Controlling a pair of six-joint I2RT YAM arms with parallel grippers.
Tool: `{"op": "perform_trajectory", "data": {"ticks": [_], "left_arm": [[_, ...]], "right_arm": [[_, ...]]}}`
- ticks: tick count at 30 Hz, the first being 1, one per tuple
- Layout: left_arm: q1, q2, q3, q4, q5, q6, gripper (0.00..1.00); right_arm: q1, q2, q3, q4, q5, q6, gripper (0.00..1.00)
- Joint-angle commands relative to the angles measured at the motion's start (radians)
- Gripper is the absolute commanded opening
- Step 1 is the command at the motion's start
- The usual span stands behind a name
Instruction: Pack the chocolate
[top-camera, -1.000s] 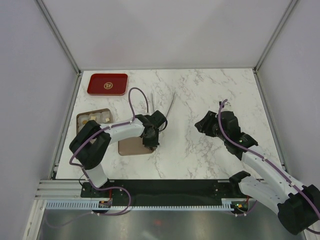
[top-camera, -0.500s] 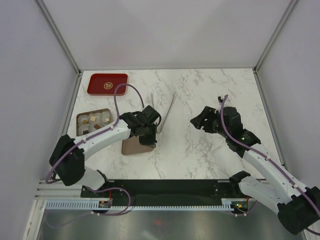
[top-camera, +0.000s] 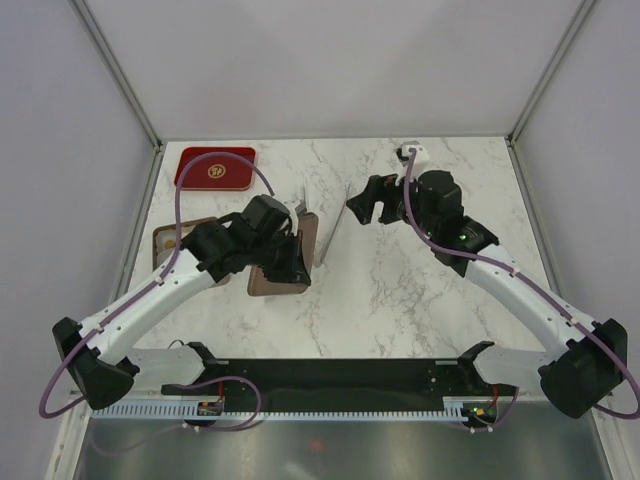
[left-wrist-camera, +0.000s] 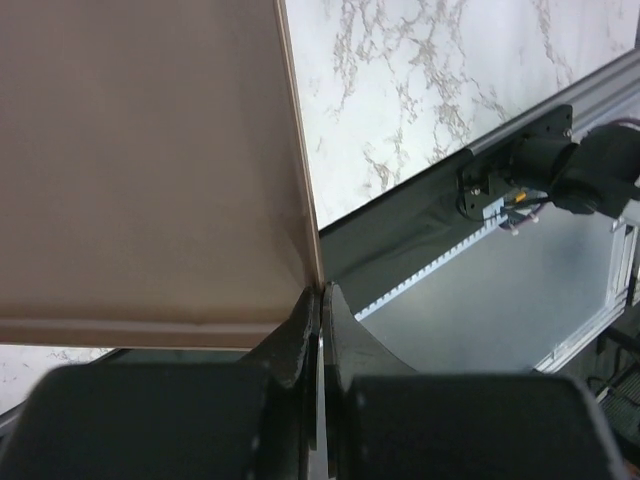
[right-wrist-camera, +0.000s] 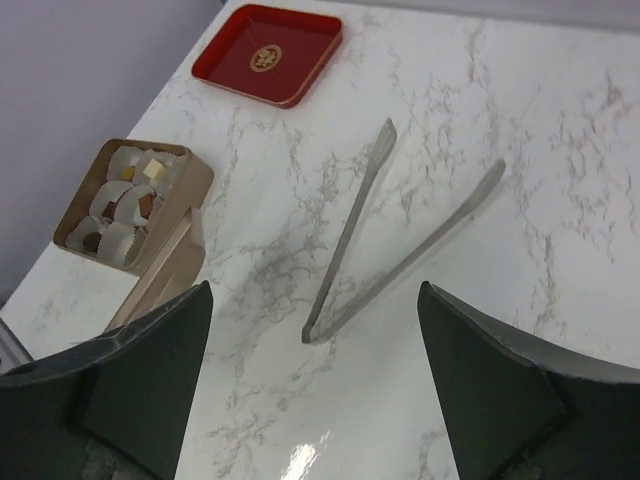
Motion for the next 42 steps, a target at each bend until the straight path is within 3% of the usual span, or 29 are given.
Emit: {"op": "perform_trajectory", "data": {"ticks": [1,3,4,8,14,21,30,33,36,38,39,42], "left_arm": [[-0.002,-0.053,0.049,-0.044,0.078,0.093,0.02],[-0.004,-0.059,0.051,-0.049,0.112,0.114,0.02],[-0.004,-0.065,0.052,-0.052,0.138,0.128,0.02],[-0.002,-0.087,0.065,-0.07,0.169,0.157,0.02],[-0.002,-0.108,0.086,-0.084,0.224,0.187,0.02],[-0.001,-0.099,0.112,-0.086,0.279,0.21,0.02],[-0.002,-0.087,0.118,-0.104,0.33,0.237,0.02],[-0.002,-0.085,0.121,-0.109,0.31,0.248,0.02],[-0.002,-0.079,0.138,-0.11,0.296,0.251,0.02],[-0.002,-0.068,0.161,-0.115,0.295,0.251,0.02],[-0.002,-0.053,0.172,-0.121,0.285,0.253,0.02],[-0.001,-0.015,0.27,-0.144,0.197,0.236,0.03]], "right_arm": [[0.069,0.016,0.093,0.126,0.011,-0.371,0.92],[0.132,0.005,0.08,0.154,-0.001,-0.508,0.94],[0.155,-0.004,0.07,0.154,-0.021,-0.661,0.95],[0.291,-0.131,-0.115,0.163,-0.052,-1.052,0.97],[0.382,-0.202,-0.159,0.049,-0.055,-1.208,0.98],[0.607,-0.138,-0.108,-0.007,0.156,-1.4,0.97],[0.714,-0.022,-0.044,-0.042,0.344,-1.585,0.89],[0.721,-0.002,-0.039,-0.047,0.352,-1.618,0.73],[0.727,0.007,-0.065,-0.027,0.387,-1.639,0.46],[0.727,0.004,-0.093,0.008,0.39,-1.642,0.35],[0.727,0.002,-0.099,0.025,0.39,-1.626,0.21],[0.729,-0.004,-0.099,0.045,0.356,-1.564,0.03]]}}
